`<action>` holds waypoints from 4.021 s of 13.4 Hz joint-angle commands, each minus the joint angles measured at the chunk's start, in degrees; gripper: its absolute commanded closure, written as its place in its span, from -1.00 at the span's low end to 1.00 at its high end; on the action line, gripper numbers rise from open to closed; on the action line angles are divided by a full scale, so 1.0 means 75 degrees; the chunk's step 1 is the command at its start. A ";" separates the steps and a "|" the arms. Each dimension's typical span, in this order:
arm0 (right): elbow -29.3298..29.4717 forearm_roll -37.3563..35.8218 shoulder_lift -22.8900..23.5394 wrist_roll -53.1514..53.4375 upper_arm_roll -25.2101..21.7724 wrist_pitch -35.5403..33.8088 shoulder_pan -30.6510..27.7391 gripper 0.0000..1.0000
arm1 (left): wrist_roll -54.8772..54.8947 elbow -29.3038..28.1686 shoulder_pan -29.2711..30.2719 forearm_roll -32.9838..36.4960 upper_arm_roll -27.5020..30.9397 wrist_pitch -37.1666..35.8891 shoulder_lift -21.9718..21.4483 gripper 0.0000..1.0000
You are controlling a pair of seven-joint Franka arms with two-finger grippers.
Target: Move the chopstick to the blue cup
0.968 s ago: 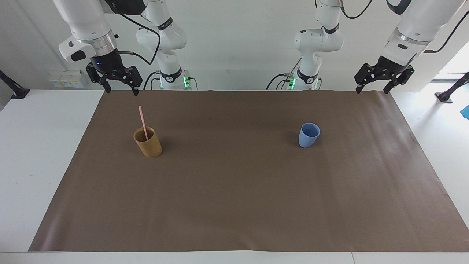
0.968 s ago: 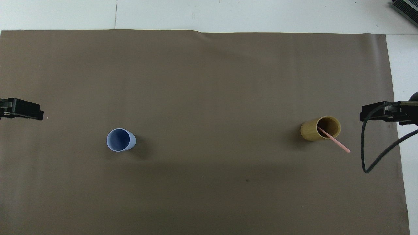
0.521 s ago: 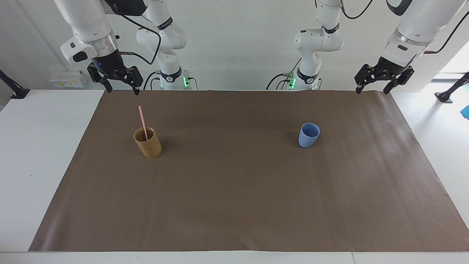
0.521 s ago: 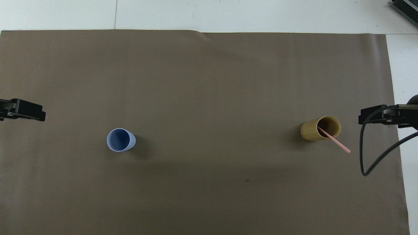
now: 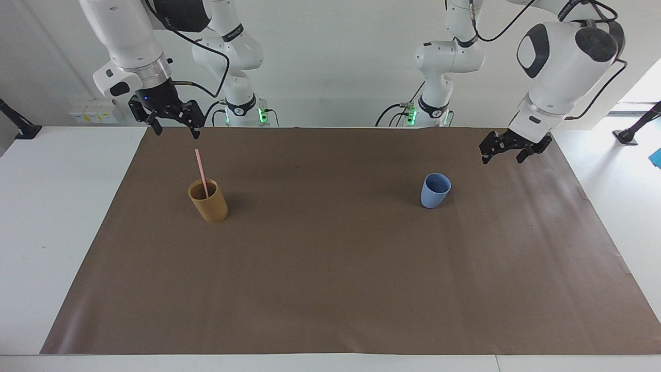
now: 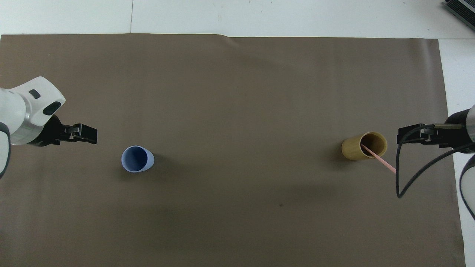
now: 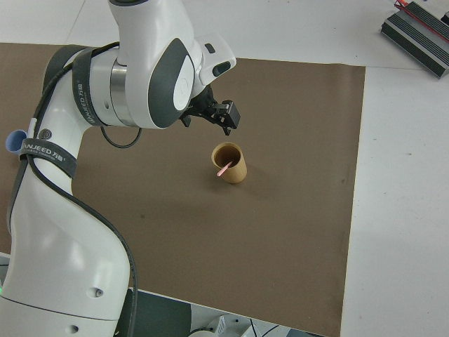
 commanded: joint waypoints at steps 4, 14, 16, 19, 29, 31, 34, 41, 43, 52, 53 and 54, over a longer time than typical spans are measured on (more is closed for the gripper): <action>-0.1557 0.0154 -0.0319 -0.0911 0.0030 0.1128 -0.0326 -0.99 | -0.0317 -0.1872 -0.0505 -0.0577 0.0051 0.1624 -0.0099 -1.00; -0.2742 0.0154 -0.0331 -0.2141 0.0042 0.1435 -0.0432 0.00 | -0.0377 -0.2718 -0.0892 -0.0789 0.0051 0.2621 0.0042 1.00; -0.2719 0.0166 -0.0319 -0.2271 0.0042 0.1411 -0.0362 0.43 | -0.0248 -0.2298 -0.0997 -0.0742 0.0063 0.2598 0.0287 1.00; -0.2684 0.0622 -0.0319 -0.2423 0.0042 0.1388 -0.0326 1.00 | -0.0037 -0.1980 -0.1010 -0.0683 0.0074 0.2610 0.0440 1.00; -0.0835 0.0635 -0.0237 -0.2261 0.0042 -0.0145 -0.0385 1.00 | -0.1123 0.0539 -0.1477 -0.0333 0.0016 0.0526 0.0792 1.00; -0.0377 0.0635 -0.0213 -0.1840 0.0042 -0.0637 -0.0408 1.00 | -0.1475 0.0657 -0.1933 -0.0285 0.0004 0.0500 0.0792 1.00; 0.0033 0.0670 -0.0202 -0.1418 0.0042 -0.1200 -0.0420 1.00 | -0.2402 0.0891 -0.2858 -0.0331 -0.0031 0.0908 0.0827 1.00; 0.0468 0.1665 -0.0155 0.0501 -0.0017 -0.2466 -0.0561 1.00 | -0.3798 0.1736 -0.4148 -0.0402 -0.0054 0.1789 0.2245 1.00; 0.0667 0.2155 -0.0038 0.0938 -0.0028 -0.2689 -0.0584 1.00 | -0.3821 0.1514 -0.4394 -0.0402 -0.0043 0.1871 0.2327 1.00; 0.0879 0.3785 0.0115 0.3374 -0.0063 -0.2820 -0.0596 1.00 | -0.3809 0.0715 -0.4619 -0.0390 -0.0043 0.2387 0.2315 1.00; 0.0879 0.3868 0.0126 0.3655 -0.0052 -0.2808 -0.0607 1.00 | -0.3810 0.0623 -0.4619 -0.0390 -0.0043 0.2469 0.2281 1.00; 0.0879 0.4043 0.0161 0.3704 -0.0063 -0.2738 -0.0596 1.00 | -0.3810 0.0518 -0.4596 -0.0390 -0.0043 0.2551 0.2269 1.00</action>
